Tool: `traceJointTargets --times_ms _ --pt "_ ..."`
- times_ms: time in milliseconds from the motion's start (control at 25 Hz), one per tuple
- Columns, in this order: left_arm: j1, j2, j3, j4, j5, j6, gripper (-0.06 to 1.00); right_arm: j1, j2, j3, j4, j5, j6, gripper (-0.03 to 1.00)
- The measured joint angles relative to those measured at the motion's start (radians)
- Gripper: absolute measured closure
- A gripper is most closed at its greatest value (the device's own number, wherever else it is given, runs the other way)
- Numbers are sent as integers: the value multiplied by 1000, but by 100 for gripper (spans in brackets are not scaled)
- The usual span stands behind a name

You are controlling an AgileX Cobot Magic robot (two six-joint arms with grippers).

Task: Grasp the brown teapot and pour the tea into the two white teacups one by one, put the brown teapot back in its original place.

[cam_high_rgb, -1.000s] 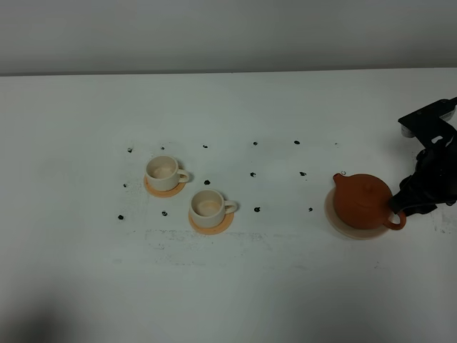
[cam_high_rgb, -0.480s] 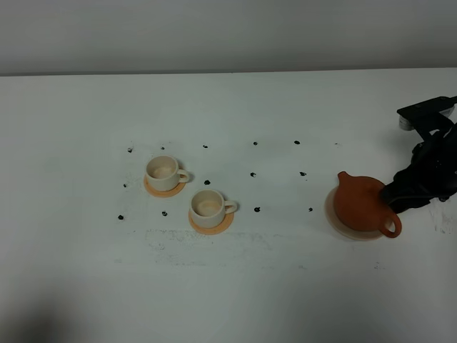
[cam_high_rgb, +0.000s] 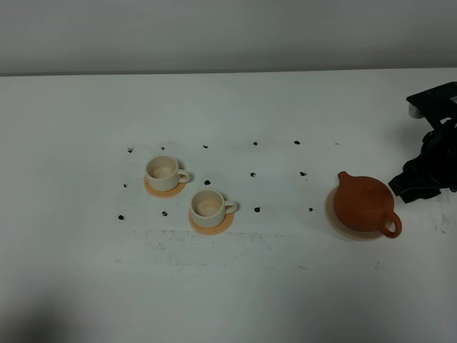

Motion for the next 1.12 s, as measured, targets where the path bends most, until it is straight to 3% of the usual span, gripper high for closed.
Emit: traceJointTargets --times_ms 160,280,680,1120 --pt "0 0 0 0 0 0 58 -2 -52 17 -17 13 4 58" --pt "0 0 0 0 0 0 58 -2 -107 85 -16 -37 4 58" --pt "0 0 0 0 0 0 58 -2 -277 369 -14 -440 0 58" --pt "0 0 0 0 0 0 58 1 -106 381 -24 -546 -1 58"
